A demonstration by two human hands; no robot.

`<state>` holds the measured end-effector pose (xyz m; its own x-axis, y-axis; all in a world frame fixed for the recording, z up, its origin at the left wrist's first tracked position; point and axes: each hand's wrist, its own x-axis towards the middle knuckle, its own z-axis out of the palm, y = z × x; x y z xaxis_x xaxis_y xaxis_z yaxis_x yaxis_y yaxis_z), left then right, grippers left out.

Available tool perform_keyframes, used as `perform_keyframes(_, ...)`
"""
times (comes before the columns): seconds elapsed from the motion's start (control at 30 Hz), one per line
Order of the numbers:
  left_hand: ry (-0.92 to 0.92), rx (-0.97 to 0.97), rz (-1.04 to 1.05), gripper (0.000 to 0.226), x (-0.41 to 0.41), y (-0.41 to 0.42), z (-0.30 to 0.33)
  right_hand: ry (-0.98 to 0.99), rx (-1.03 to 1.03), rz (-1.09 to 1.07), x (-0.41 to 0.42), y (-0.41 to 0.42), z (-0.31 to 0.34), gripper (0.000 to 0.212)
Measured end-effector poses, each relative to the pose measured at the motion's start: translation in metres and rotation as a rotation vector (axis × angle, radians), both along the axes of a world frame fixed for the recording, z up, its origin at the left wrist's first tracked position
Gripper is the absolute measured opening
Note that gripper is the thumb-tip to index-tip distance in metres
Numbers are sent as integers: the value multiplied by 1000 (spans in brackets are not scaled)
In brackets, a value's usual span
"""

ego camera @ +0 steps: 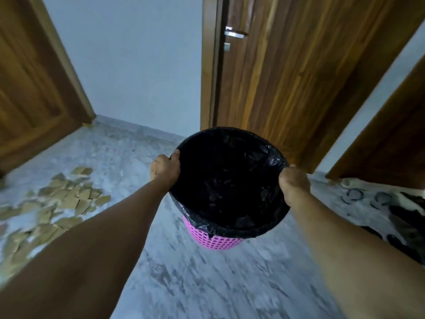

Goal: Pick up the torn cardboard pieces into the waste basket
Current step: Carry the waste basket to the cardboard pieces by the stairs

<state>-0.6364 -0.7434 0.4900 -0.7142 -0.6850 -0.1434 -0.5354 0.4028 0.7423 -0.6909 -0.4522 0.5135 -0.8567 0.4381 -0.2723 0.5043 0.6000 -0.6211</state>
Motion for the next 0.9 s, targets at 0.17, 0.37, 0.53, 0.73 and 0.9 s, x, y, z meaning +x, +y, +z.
perform_keyframes(0.17,20,26,222,66,-6,-80,8,19,-46,275,-69,-101,10,50)
perform_keyframes(0.37,-4,15,451,64,22,-187,1,43,-180,578,-122,-248,-2,61)
perform_keyframes(0.53,-63,46,618,70,55,-288,-11,6,-175,550,-113,-391,1,63)
perform_keyframes(0.73,-89,95,741,54,100,-395,-23,-38,-35,765,-96,-533,-15,62)
perform_keyframes(0.9,-121,115,887,51,143,-460,-37,-91,-7,941,-74,-638,-32,59)
